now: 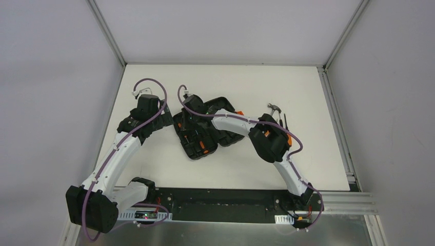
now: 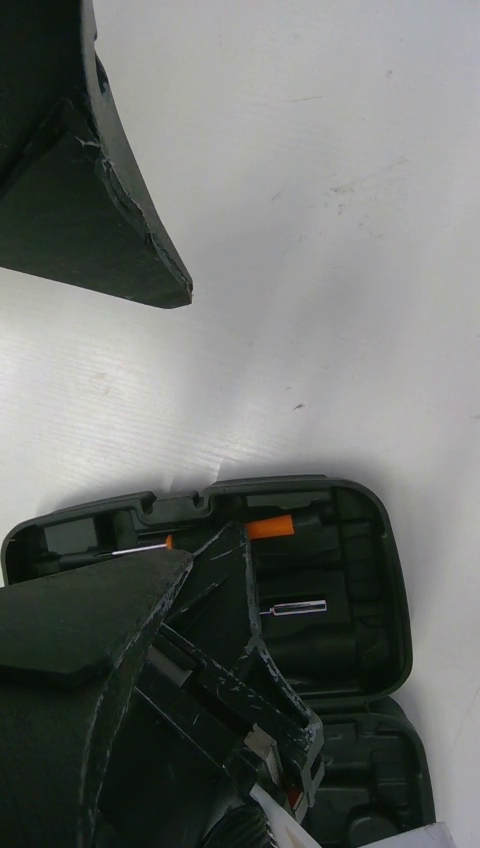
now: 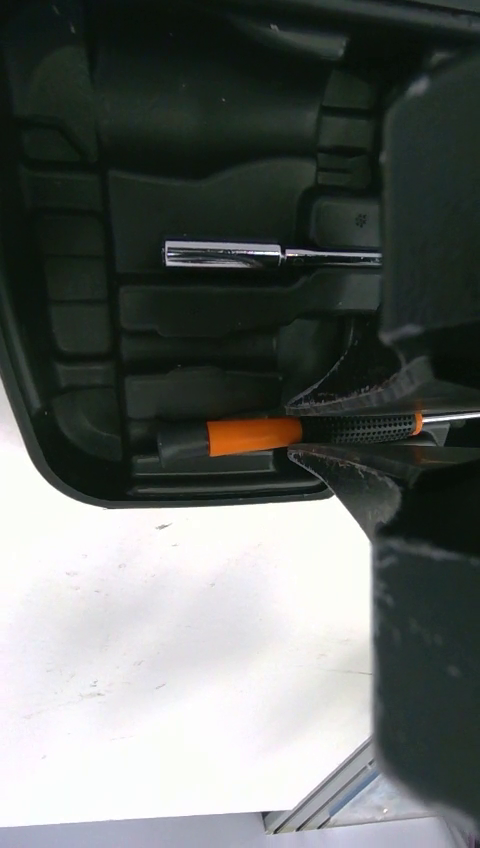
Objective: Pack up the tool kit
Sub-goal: Place the screwdriver in the toolbox, then move the toolbox to the center of the board.
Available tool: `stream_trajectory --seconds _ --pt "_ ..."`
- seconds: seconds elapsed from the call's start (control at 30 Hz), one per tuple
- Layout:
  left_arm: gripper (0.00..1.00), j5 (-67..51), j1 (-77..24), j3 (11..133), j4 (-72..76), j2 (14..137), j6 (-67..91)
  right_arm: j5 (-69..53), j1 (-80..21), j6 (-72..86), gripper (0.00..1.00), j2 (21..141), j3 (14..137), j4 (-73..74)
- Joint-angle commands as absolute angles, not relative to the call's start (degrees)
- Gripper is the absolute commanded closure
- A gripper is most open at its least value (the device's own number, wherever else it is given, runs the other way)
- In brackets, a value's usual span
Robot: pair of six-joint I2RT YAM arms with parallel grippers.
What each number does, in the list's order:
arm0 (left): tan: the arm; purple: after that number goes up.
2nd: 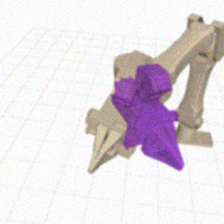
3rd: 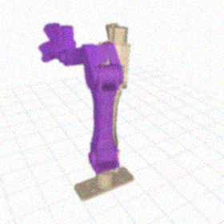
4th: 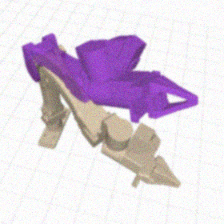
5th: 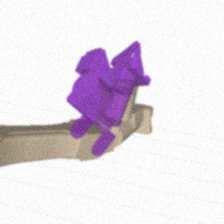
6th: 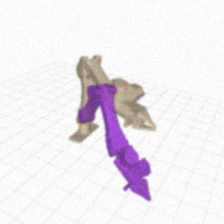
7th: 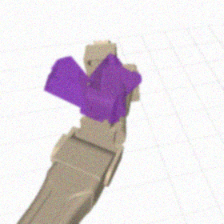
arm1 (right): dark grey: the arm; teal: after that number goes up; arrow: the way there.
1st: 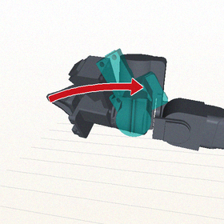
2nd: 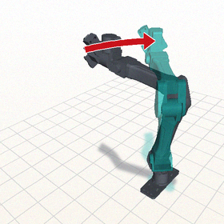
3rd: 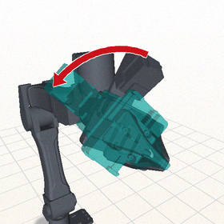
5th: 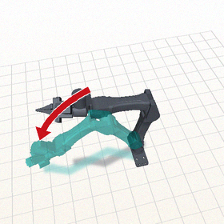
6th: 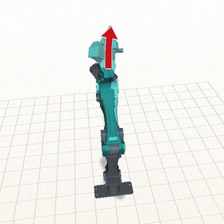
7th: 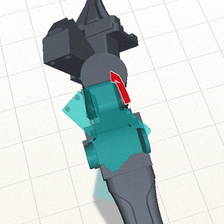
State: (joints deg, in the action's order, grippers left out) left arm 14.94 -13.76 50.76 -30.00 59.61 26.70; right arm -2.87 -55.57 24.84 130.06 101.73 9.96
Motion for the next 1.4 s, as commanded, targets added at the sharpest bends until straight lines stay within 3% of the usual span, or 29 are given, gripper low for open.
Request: stream_trajectory --seconds 0.0,0.27,0.6,0.87,1.37 --pt "0.05 14.15 -13.19 51.32 -30.76 59.45 28.03 -0.35 -56.07 28.65 0.92 128.17 104.13 12.04" --pt "0.05 13.9 -13.16 51.39 -30.77 59.64 28.12 2.05 -56.34 30.05 0.92 129.57 104.11 11.32" --pt "0.05 12.35 -13.1 51.96 -30.76 60.98 29.43 2.38 -56.13 25.89 0.69 126.97 103.06 8.74" --pt "0.05 8.76 -10.69 53.67 -30.76 63.14 30.15 5.08 -55.85 21.27 0.56 118.26 95.36 8.99" --pt "0.05 7.74 -9.58 52.16 -30.76 62.05 29.45 14.56 -56.46 21.47 0.49 105.47 77.06 21.68"
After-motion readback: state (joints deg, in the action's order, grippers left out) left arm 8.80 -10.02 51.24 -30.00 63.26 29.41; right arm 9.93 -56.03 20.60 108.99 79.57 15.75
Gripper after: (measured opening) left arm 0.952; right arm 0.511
